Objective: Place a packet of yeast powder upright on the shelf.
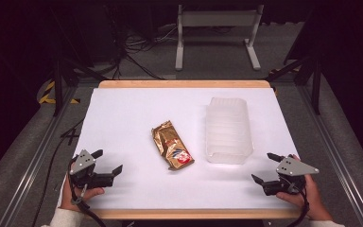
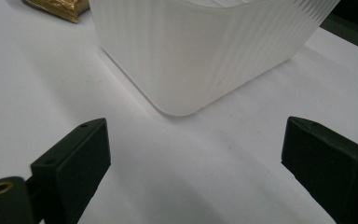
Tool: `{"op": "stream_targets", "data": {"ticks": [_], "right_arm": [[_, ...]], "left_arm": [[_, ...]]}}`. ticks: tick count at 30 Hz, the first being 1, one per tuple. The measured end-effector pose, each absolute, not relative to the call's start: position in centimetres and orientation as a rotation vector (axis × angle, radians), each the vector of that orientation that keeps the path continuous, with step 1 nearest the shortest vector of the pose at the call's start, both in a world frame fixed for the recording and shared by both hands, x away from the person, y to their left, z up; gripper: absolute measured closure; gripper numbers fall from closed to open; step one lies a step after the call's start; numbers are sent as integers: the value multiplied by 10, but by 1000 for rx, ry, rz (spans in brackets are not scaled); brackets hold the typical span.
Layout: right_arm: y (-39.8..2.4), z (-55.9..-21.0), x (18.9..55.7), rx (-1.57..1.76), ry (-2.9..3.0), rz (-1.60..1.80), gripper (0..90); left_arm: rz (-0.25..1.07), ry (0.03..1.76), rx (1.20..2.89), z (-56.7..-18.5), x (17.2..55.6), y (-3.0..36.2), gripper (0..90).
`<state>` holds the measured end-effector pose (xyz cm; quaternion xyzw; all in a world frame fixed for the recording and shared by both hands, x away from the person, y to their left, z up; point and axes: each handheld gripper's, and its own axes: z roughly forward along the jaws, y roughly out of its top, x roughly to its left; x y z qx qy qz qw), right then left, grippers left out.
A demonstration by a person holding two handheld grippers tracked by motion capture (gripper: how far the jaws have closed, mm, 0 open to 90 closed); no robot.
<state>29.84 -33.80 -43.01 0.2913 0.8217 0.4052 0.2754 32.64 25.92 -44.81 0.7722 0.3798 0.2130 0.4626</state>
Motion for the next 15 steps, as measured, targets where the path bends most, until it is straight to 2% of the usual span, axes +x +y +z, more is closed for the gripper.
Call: {"op": "stream_targets", "data": {"ticks": [6,10,15], "right_arm": [[-339,-430,298,784,2205,1088,85],[-336,-430,299,778,2213,1080,85],[-335,-430,300,781,2216,1081,85]], "left_arm": [[512,933,1934,-449,329,254,76],[472,935,1933,-449,332,251,112],[427,938,1936,-446,344,242,116]]}}
